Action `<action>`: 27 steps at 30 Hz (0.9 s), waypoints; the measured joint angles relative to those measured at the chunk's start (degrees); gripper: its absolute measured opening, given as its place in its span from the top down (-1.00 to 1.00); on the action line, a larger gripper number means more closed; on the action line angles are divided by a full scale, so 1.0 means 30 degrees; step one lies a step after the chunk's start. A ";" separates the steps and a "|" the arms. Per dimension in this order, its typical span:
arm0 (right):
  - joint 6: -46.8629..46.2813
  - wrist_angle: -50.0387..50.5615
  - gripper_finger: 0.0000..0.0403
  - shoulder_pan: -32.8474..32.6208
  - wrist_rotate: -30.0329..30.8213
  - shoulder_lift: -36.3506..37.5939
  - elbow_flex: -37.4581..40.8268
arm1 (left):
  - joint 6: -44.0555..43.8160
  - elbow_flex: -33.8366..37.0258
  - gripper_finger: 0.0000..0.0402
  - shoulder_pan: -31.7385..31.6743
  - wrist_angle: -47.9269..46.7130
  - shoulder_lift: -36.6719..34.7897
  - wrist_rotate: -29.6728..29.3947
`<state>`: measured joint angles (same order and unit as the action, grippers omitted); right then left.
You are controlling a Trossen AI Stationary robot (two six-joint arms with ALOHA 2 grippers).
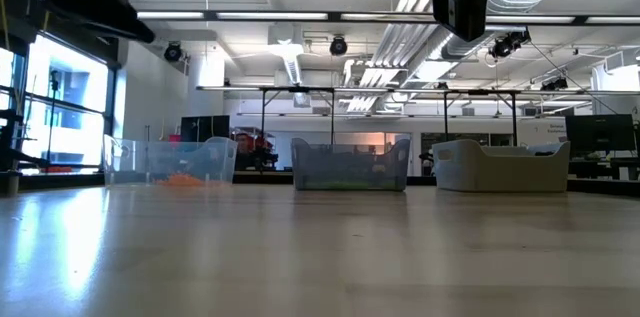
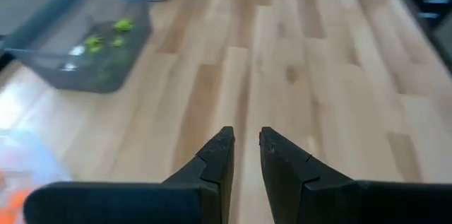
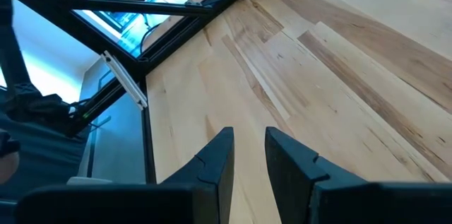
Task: Sort Halloween decoration
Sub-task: Return to Home Position
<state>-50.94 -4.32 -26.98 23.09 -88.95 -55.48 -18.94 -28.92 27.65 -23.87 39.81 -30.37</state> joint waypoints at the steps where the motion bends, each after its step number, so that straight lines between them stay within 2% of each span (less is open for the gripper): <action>1: 0.0000 0.0000 0.61 -0.0007 0.0000 0.0000 0.0000 | 0.0039 0.0400 0.72 0.0453 0.0181 -0.0434 0.0000; 4: 0.0000 0.0027 0.61 -0.0006 0.0006 0.0000 0.0000 | 0.0621 0.1671 0.72 0.1751 0.1479 -0.1324 0.0058; 9: -0.0006 0.0109 0.61 -0.0007 0.0007 0.0000 0.0000 | 0.1847 0.4197 0.72 0.3598 0.6405 -0.1631 0.0503; 14: 0.0000 0.0117 0.61 -0.0002 0.0015 0.0000 0.0000 | 0.2371 0.6439 0.72 0.4546 1.0315 -0.1595 0.0496; 17: 0.0000 0.0117 0.61 -0.0006 0.0042 0.0000 0.0000 | 0.2351 0.7372 0.72 0.4809 1.1647 -0.1586 0.0490; 24: 0.0000 0.0117 0.61 -0.0007 0.0080 0.0000 0.0000 | 0.2404 0.7945 0.72 0.4861 1.1472 -0.1732 0.0496; 27: 0.0000 0.0117 0.61 0.0000 0.0080 0.0000 0.0000 | 0.2839 0.7952 0.72 0.4861 1.0815 -0.2862 0.0569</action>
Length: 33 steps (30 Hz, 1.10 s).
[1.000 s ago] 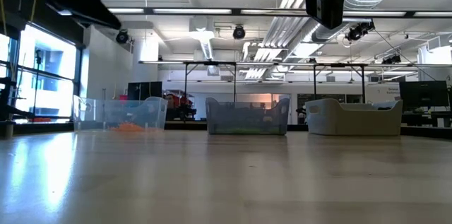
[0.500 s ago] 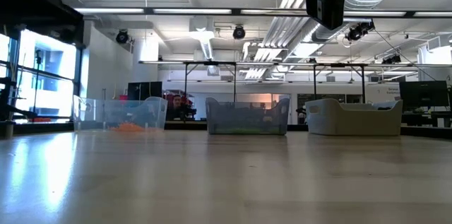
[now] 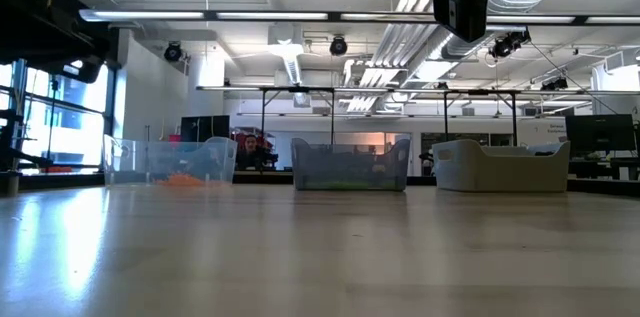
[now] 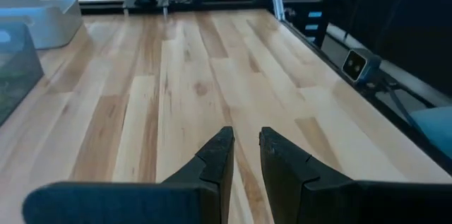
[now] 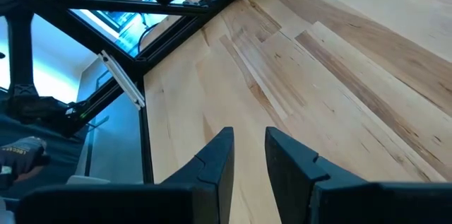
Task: Sort Halloween decoration
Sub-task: Return to Home Position
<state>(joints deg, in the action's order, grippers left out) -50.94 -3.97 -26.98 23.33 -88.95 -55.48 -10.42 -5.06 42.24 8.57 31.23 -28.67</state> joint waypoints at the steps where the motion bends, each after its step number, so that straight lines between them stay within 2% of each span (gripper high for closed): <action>1: -0.0003 0.0000 0.61 0.0000 -0.0007 0.0000 0.0000 | 0.0097 0.0000 0.72 0.0000 -0.0353 -0.0434 0.0015; 8: -0.0005 0.0005 0.61 -0.0003 -0.0007 0.0000 0.0000 | 0.0387 0.0000 0.72 -0.0084 -0.2859 -0.3141 -0.0356; 14: 0.0000 0.0007 0.61 -0.0001 -0.0015 0.0000 0.0000 | 0.2025 0.1423 0.72 -0.0439 -0.1265 -0.5902 -0.0858; 19: 0.0000 0.0036 0.61 -0.0007 -0.0076 0.0000 0.0000 | 0.2733 0.1457 0.72 -0.1296 -0.1540 -0.7238 -0.0232; 25: 0.0000 0.0044 0.61 -0.0007 -0.0080 0.0000 0.0000 | 0.5166 0.1457 0.72 -0.4027 -0.1462 -0.8999 -0.0267; 33: -0.0007 0.0051 0.61 -0.0007 -0.0073 0.0000 0.0000 | 0.5000 0.1457 0.72 -0.8407 -0.1491 -1.0351 -0.0234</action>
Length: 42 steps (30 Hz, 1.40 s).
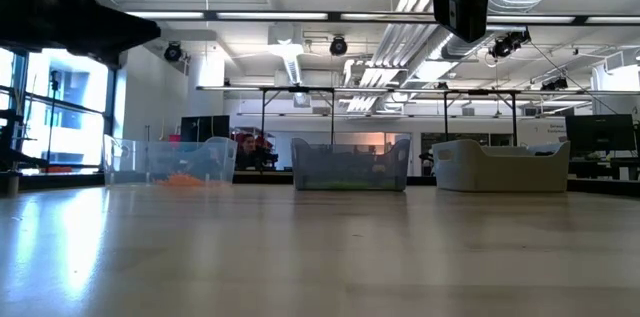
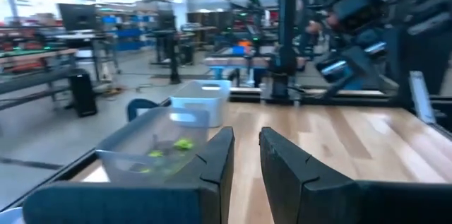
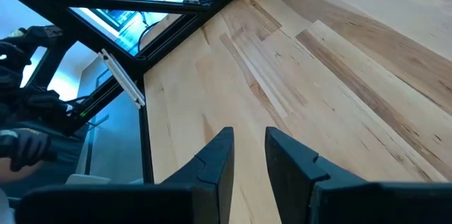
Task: Sort Halloween decoration
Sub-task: Return to Home Position
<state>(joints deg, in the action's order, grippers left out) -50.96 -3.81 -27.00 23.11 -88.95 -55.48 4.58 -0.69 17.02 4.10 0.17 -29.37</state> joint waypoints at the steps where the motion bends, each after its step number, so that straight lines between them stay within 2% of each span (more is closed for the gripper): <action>1: 0.0007 -0.0007 0.61 0.0000 0.0000 0.0000 0.0000 | 0.0000 0.0000 0.72 -0.0348 0.0015 0.0011 0.0062; 3: 0.0007 0.0000 0.61 0.0000 0.0000 0.0000 0.0000 | -0.0171 0.0000 0.72 -0.0955 -0.0065 0.0014 0.0081; 7: 0.0007 0.0000 0.61 0.0007 0.0007 0.0000 0.0000 | -0.3110 0.0000 0.72 -0.1538 -0.0078 0.0350 0.0089; 11: 0.0007 0.0059 0.61 0.0000 0.0015 0.0000 0.0000 | -0.4790 0.0000 0.72 -0.1567 -0.0052 0.0659 0.0050; 15: 0.0007 0.0059 0.61 0.0004 0.0079 0.0000 0.0000 | -0.6442 -0.0050 0.72 -0.1559 -0.0016 0.0589 -0.1067; 19: 0.0007 0.0059 0.61 0.0002 0.0073 0.0000 -0.0005 | -0.7882 -0.0182 0.72 -0.1545 -0.0051 0.0559 -0.1283; 26: 0.0007 0.0095 0.61 0.0000 0.0066 0.0000 0.0000 | -0.5371 -0.0175 0.72 -0.1543 -0.0442 0.0617 -0.0959; 42: 0.0006 0.0080 0.61 0.0003 0.0037 0.0000 0.0000 | -0.5472 -0.0175 0.72 -0.1538 -0.0426 0.0617 -0.0924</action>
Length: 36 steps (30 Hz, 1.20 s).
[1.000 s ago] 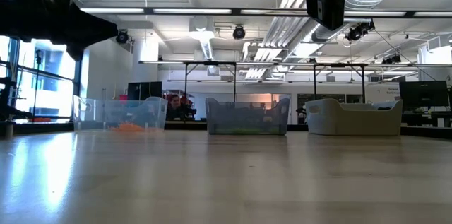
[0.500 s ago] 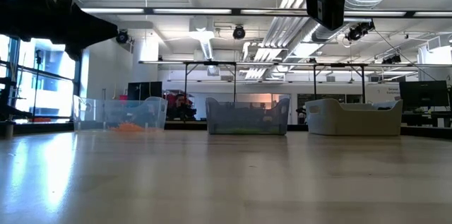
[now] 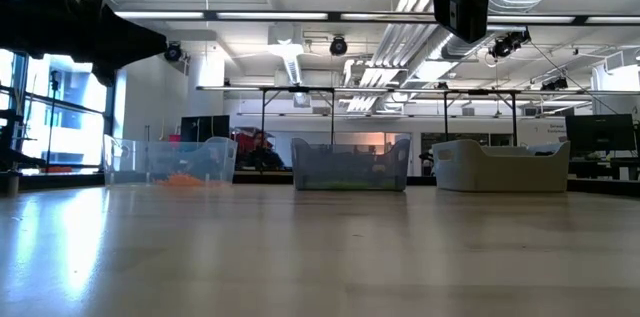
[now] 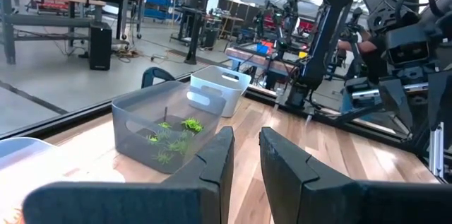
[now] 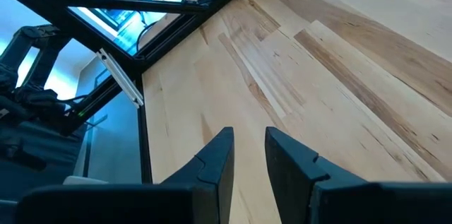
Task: Sort Halloween decoration
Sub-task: Return to Home Position
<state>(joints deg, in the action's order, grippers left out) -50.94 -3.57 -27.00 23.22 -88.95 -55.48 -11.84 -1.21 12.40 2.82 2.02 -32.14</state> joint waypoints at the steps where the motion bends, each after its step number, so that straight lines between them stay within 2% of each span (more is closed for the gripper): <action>1: 0.0000 0.0042 0.61 0.0041 -0.0381 0.0014 0.0000 | 0.0000 0.0000 0.72 0.0000 0.0004 0.0000 0.0000; 6: -0.0003 0.1684 0.61 0.0558 -0.6950 0.1346 0.0000 | 0.0000 0.0000 0.72 0.0007 0.0004 0.0000 0.0015; 8: -0.0006 0.1982 0.61 0.0541 -0.8291 0.1689 0.0000 | 0.0000 0.0000 0.72 0.0007 0.0004 0.0000 0.0007; 10: -0.0002 0.1901 0.61 0.0573 -0.8767 0.1936 0.0007 | 0.0000 0.0000 0.72 0.0007 -0.0002 0.0000 0.0007; 18: -0.0006 0.2542 0.61 0.2221 -0.8796 0.2344 0.0056 | 0.0000 0.0000 0.72 0.0007 -0.0003 0.0000 0.0007; 24: -0.0591 0.1337 0.61 0.4115 -0.8594 0.2616 0.0051 | 0.0000 0.0000 0.72 0.0007 0.0004 0.0000 0.0000; 29: -0.2749 0.0373 0.61 0.4299 -0.5770 0.3089 0.0064 | 0.0000 0.0000 0.72 0.0007 0.0004 0.0000 0.0000; 32: -0.3631 -0.2002 0.61 0.4096 -0.4823 0.3861 0.1522 | 0.0000 0.0000 0.72 0.0007 0.0004 0.0000 -0.0005; 36: -0.2993 -0.6641 0.61 0.3937 -0.4179 0.5080 0.5110 | 0.0000 0.0000 0.72 0.0007 0.0004 0.0000 0.0000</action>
<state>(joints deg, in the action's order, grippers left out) -59.92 -23.50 -15.18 10.69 -73.71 -40.15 -11.84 -1.21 12.43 2.83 2.02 -32.14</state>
